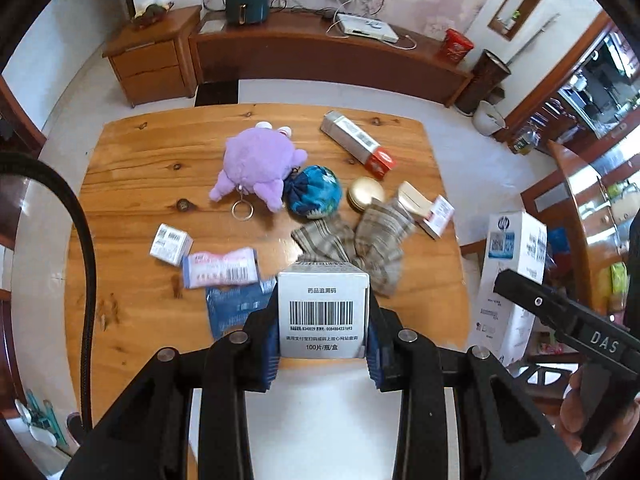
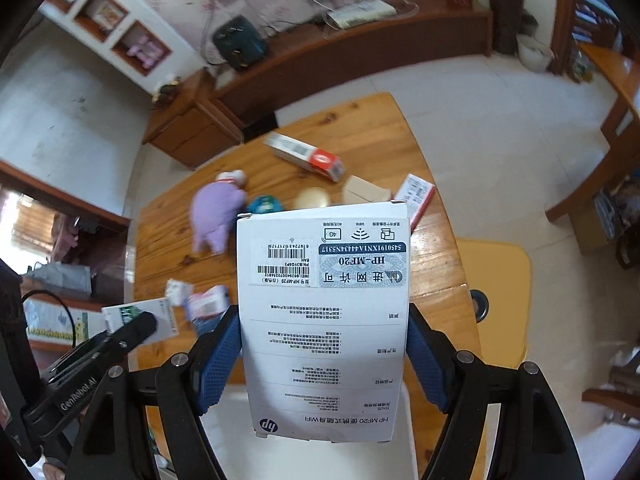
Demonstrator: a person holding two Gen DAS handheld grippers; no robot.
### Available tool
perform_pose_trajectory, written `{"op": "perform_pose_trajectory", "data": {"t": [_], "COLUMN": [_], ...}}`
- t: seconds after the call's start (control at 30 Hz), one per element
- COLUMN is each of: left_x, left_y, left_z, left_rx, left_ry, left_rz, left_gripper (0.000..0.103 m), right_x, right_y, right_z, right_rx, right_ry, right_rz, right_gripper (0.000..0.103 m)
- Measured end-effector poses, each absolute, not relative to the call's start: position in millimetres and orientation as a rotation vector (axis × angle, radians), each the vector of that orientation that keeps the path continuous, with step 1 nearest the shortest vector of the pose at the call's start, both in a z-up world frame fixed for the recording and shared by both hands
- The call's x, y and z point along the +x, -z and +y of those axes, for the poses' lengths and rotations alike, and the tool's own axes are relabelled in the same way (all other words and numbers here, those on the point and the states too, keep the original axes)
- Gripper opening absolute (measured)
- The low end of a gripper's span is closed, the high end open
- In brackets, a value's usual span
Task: Organize objects
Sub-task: 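Carry both held boxes back over the white tray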
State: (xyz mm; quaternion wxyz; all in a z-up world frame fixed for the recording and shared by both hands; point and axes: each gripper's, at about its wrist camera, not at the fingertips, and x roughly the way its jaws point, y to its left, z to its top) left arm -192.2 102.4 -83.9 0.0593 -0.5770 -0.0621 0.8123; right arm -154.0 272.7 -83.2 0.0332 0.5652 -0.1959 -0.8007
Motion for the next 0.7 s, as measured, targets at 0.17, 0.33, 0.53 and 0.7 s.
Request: {"op": "perform_pose_trajectory", "data": {"t": [0.17, 0.33, 0.53, 0.7], "left_x": [-145.9, -98.6, -60.3, -42.3], "left_y": [72.6, 73.1, 83.3, 91.1], "left_z": [95.0, 83.0, 79.6, 89.7], "left_rx": [-1.773, -1.816, -1.865, -1.855], "left_ry": [-2.430, -2.413, -2.376, -2.354], "left_rz": [-0.211, -0.229, -0.286, -0.304], "left_gripper": [0.037, 0.037, 0.037, 0.037], "right_x": [-102.1, -54.2, -10.6, 17.0], "right_y": [59.2, 54.3, 58.3, 64.6], "right_z": [244.7, 219.6, 203.5, 194.0], "right_rx": [1.682, 1.675, 1.684, 1.690], "right_ry": [2.436, 2.374, 2.340, 2.320], "right_rz": [-0.477, -0.348, -0.274, -0.265], "right_gripper": [0.078, 0.078, 0.078, 0.078]}}
